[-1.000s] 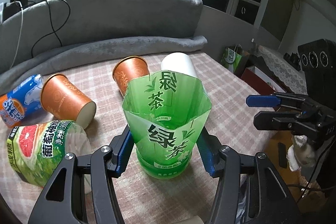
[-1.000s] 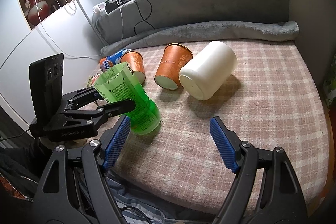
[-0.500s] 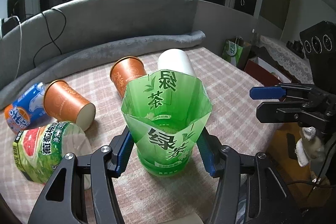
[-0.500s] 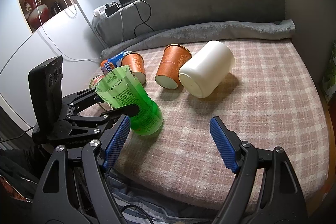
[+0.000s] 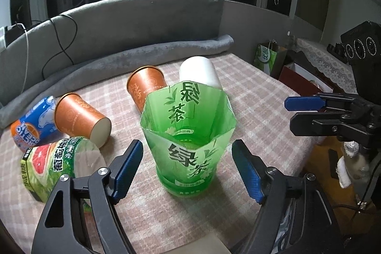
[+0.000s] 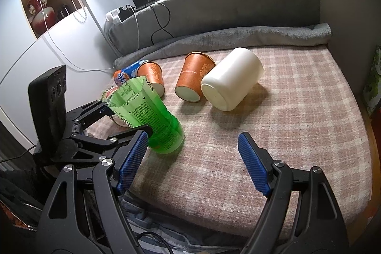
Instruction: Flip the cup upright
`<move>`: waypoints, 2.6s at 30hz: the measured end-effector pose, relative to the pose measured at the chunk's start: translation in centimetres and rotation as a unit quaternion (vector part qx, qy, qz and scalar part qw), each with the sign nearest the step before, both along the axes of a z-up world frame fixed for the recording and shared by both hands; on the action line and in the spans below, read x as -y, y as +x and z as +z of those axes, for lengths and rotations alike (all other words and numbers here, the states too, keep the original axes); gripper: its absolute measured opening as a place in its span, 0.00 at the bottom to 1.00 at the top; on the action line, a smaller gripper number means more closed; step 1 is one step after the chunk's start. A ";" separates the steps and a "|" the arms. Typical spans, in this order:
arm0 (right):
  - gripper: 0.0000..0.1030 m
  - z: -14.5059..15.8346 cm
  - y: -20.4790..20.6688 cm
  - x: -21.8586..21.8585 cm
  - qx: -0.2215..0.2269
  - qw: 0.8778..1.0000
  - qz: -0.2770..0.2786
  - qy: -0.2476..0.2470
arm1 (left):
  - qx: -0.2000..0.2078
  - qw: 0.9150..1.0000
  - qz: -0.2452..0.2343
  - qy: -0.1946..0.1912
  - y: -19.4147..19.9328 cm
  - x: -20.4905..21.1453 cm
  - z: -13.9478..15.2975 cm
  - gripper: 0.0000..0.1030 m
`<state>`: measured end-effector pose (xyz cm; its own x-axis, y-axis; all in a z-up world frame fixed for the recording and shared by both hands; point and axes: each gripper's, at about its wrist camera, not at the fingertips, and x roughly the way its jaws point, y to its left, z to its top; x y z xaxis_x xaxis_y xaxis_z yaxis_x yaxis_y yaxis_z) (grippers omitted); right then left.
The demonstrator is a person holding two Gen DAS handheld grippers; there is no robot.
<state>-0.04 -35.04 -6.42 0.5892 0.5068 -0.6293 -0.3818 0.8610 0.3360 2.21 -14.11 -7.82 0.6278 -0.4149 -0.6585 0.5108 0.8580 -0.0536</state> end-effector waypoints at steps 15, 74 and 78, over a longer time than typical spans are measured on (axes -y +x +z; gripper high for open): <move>0.79 1.0 -0.6 -1.2 0.028 0.997 -0.052 -0.053 | -0.002 1.000 0.017 -0.016 -2.3 -2.3 1.3 0.78; 1.00 6.9 -3.0 -4.7 0.192 0.949 -0.210 -0.134 | 0.123 0.961 0.230 -0.092 -5.8 -11.4 8.2 0.87; 1.00 6.8 -2.9 -4.7 0.190 0.950 -0.210 -0.134 | 0.123 0.961 0.228 -0.092 -5.8 -11.4 8.2 0.87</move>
